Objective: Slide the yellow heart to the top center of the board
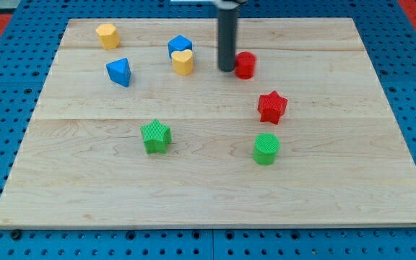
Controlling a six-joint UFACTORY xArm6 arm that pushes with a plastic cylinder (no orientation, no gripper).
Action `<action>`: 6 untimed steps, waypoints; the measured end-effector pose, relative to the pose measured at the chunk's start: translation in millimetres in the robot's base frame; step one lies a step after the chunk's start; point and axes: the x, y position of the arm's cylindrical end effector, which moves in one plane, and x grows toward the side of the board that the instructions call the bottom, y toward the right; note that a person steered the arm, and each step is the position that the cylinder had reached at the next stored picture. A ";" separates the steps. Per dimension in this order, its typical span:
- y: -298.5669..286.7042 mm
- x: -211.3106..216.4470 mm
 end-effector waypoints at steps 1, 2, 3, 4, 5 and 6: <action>-60.4 -31.6; -127.9 -30.8; -173.3 6.7; -128.6 32.2; -105.7 45.6; -82.5 37.5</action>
